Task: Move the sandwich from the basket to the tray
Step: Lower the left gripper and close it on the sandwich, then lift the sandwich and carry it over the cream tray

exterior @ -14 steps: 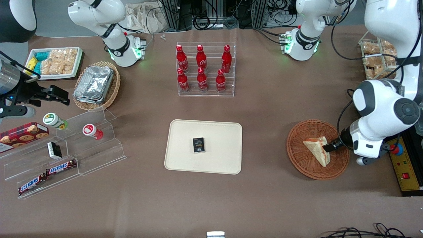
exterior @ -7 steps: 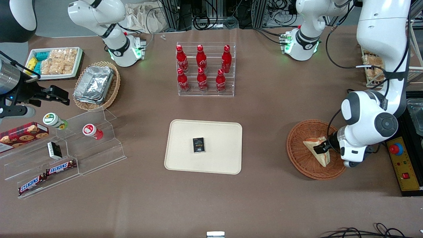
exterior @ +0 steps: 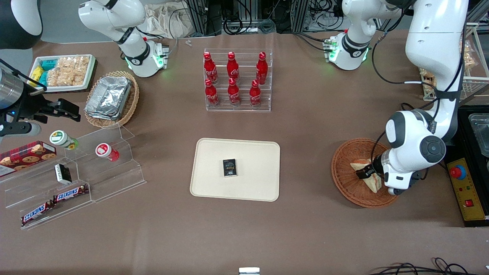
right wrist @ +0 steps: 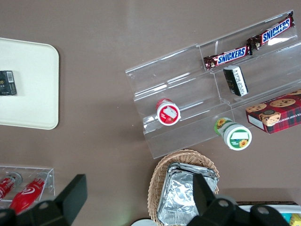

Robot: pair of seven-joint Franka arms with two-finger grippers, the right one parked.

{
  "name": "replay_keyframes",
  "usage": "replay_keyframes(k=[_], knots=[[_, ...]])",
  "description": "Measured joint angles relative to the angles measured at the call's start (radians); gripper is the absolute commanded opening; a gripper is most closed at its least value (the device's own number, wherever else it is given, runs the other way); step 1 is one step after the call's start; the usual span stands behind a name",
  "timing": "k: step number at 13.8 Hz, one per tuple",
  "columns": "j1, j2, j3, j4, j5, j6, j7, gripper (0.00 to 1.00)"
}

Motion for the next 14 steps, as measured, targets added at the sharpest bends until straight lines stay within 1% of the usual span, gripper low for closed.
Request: replay_keyframes(k=[1, 5, 7, 10, 12, 14], knots=[[-0.003, 0.001, 0.0, 0.0, 0.0, 0.001, 0.0, 0.0], [-0.012, 0.0, 0.0, 0.005, 0.0, 0.003, 0.0, 0.0], [-0.014, -0.012, 0.0, 0.031, 0.0, -0.03, 0.0, 0.0], [-0.022, -0.061, -0.001, 0.16, 0.0, -0.251, 0.0, 0.0], [-0.033, -0.088, -0.017, 0.29, 0.0, -0.414, 0.002, 0.0], [-0.075, -0.098, -0.045, 0.416, 0.0, -0.532, 0.003, 0.0]])
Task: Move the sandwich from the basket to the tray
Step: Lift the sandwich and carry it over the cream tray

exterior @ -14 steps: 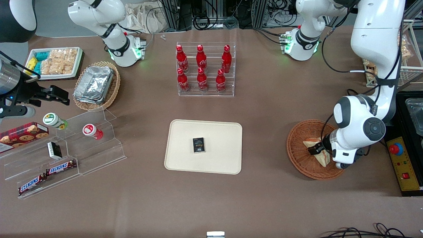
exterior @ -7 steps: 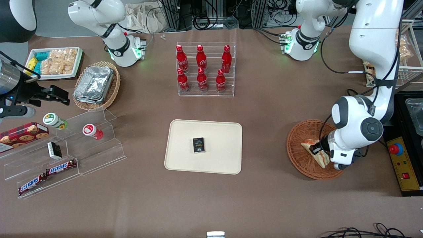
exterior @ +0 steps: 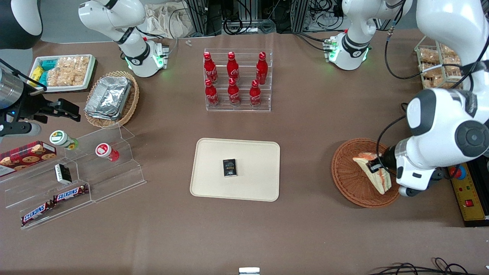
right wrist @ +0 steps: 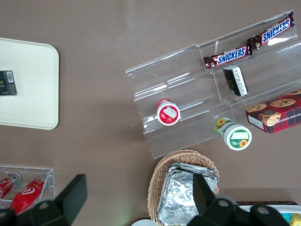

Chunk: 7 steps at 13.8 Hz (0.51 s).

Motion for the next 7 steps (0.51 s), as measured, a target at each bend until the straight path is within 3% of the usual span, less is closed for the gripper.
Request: replay_keyframes(k=[4, 7], knots=[[-0.193, 0.026, -0.021, 0.101, -0.001, -0.008, -0.019, 0.0], [-0.309, 0.16, -0.023, 0.171, -0.001, 0.096, -0.033, 0.0]])
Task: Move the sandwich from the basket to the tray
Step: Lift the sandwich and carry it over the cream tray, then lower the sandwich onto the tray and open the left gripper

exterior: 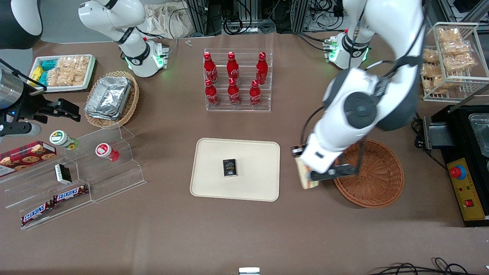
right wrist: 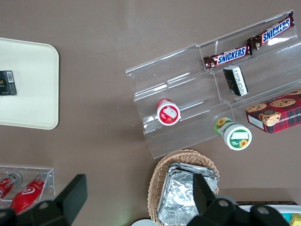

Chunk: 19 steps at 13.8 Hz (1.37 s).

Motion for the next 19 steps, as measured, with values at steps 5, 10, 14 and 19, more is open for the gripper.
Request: replay_keyframes(k=[5, 10, 14, 19], knots=[[-0.096, 0.283, 0.001, 0.061, 0.0, 0.245, -0.022, 0.0], [-0.105, 0.361, 0.001, 0.08, 0.0, 0.255, -0.009, 0.17], [-0.125, 0.361, 0.001, 0.086, 0.0, 0.251, -0.007, 1.0], [-0.131, 0.328, 0.015, 0.11, 0.0, 0.203, -0.008, 1.0]])
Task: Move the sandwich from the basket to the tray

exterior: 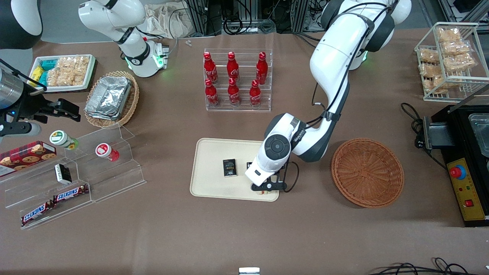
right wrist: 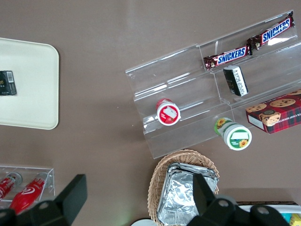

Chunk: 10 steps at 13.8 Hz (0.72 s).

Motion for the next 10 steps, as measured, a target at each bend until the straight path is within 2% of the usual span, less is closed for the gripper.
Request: replay_keyframes(k=[4, 7, 10], knots=[[0.058, -0.166, 0.031, -0.059, 0.001, -0.138, -0.002, 1.0], [0.137, -0.396, 0.059, -0.241, 0.004, -0.161, 0.021, 0.99], [0.235, -0.621, 0.065, -0.468, 0.008, -0.166, 0.158, 0.99]])
